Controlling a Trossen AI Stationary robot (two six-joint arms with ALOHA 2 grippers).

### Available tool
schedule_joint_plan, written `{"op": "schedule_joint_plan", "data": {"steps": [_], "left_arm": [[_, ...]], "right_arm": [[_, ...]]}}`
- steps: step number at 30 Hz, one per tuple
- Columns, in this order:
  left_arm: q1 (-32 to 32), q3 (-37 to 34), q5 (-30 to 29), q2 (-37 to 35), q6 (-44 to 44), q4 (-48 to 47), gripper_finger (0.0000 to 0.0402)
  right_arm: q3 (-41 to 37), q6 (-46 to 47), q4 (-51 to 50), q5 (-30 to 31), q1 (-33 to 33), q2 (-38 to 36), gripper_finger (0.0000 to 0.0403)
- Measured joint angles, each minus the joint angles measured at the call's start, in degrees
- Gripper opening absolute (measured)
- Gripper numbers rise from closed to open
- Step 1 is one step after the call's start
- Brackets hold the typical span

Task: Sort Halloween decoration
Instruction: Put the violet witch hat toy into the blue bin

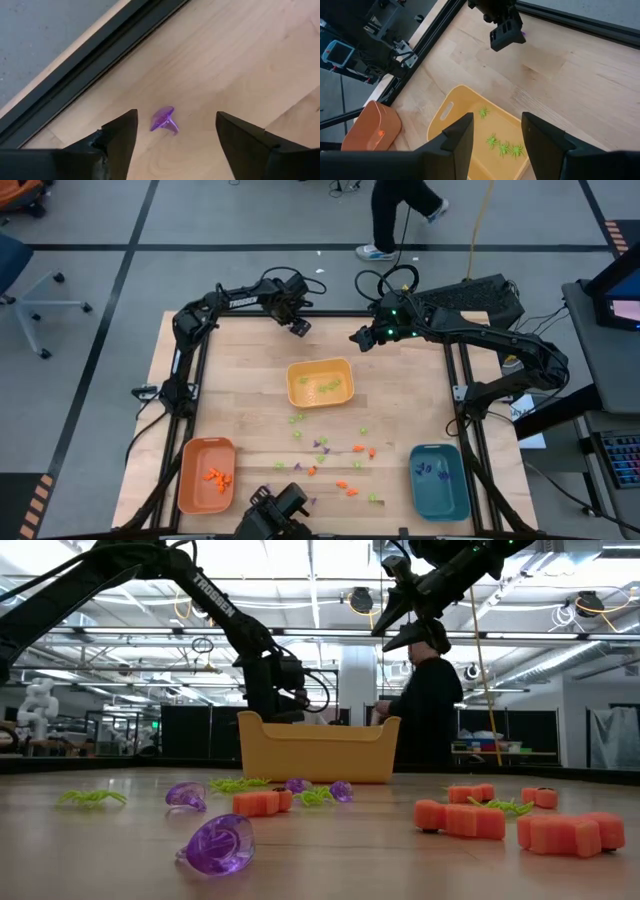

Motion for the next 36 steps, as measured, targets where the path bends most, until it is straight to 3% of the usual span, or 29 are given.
{"op": "schedule_joint_plan", "data": {"steps": [9,16,36], "left_arm": [[-0.02,0.0,-2.17,0.0,2.61,0.09,0.0182],[-0.04,0.0,-2.68,0.0,2.95,-0.02,0.0146],[-1.8,0.22,-3.0,2.53,4.34,-2.01,0.0129]], "right_arm": [[0.0,0.02,0.0,0.02,0.0,0.0,0.0155],[0.02,0.04,0.0,0.02,0.0,0.0,0.0155],[0.0,0.27,0.02,-0.11,0.0,0.0,0.0155]]}}
